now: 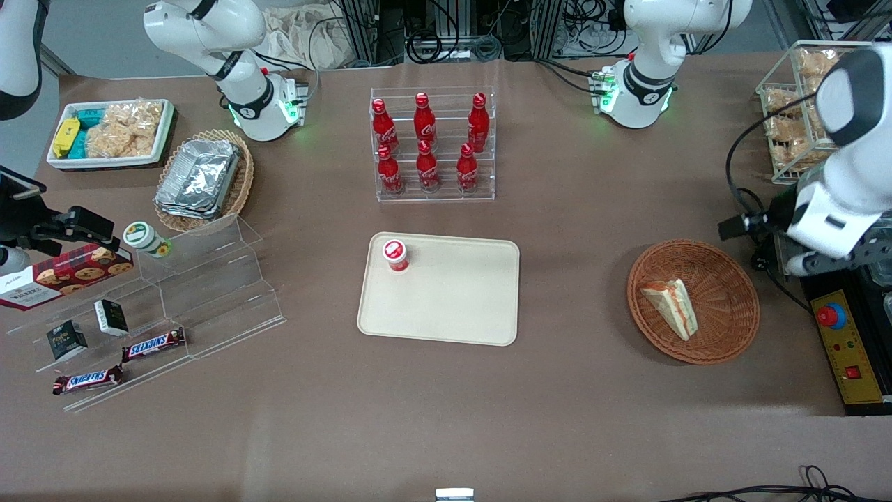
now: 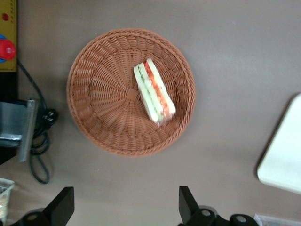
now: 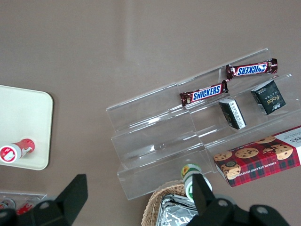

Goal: Place sandwich from basket to tray
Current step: 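Lower the left gripper onto the wrapped sandwich and close on it, then lift the sandwich and carry it with the left gripper to the cream tray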

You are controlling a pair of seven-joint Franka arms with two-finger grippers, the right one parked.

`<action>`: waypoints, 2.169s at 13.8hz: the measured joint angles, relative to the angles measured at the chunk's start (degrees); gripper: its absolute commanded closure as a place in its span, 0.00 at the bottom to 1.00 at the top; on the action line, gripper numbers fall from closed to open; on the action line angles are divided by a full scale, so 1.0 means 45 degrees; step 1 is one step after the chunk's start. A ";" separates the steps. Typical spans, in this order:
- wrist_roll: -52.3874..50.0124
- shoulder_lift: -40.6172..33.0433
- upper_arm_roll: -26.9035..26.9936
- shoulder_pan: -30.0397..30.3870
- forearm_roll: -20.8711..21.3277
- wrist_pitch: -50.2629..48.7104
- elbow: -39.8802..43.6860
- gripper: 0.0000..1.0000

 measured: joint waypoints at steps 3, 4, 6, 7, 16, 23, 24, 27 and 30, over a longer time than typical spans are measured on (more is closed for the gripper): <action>-0.0849 0.1280 -0.0033 -0.0025 -0.0057 0.1003 -0.0131 0.00; -0.1188 0.1635 -0.0049 -0.0037 -0.0062 0.1476 -0.0265 0.00; -0.1940 0.2268 -0.0096 -0.0071 -0.0067 0.2692 -0.0732 0.00; -0.2268 0.2553 -0.0111 -0.0136 -0.0067 0.3351 -0.1029 0.00; -0.3541 0.4463 -0.0122 -0.0914 0.0494 0.5347 -0.1614 0.33; -0.3541 0.4218 -0.0057 -0.0913 0.0699 0.5244 -0.1613 0.92; -0.3540 0.3971 -0.0051 -0.0912 0.0700 0.5019 -0.1545 0.92; -0.3519 0.2325 -0.0071 -0.0924 0.1033 0.3521 -0.1122 0.95; -0.3511 0.0066 -0.0368 -0.0986 0.1251 0.1287 -0.0436 0.99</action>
